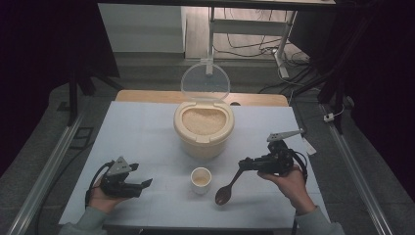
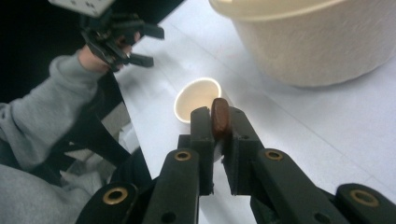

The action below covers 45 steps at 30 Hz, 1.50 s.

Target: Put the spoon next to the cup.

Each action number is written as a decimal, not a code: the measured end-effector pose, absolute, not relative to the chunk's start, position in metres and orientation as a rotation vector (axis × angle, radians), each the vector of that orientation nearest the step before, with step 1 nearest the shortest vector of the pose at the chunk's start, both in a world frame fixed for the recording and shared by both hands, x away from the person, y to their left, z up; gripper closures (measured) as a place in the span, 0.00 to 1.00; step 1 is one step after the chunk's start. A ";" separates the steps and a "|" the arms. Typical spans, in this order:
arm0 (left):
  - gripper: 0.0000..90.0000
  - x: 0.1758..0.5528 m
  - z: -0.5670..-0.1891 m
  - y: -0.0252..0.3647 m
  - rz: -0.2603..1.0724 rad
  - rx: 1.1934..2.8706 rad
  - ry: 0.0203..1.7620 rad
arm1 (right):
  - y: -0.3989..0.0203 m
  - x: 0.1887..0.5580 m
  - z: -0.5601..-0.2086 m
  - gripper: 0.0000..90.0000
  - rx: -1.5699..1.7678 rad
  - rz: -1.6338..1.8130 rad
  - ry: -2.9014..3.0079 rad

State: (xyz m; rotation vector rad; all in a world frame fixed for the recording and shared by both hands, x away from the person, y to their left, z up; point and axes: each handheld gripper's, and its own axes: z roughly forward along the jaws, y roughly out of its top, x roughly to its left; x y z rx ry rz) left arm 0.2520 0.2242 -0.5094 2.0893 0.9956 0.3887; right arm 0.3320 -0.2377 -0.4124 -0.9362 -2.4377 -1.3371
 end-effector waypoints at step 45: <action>0.25 0.253 -0.511 0.223 0.379 2.104 0.990 | -0.214 0.378 -0.497 0.69 -1.166 -1.323 -2.538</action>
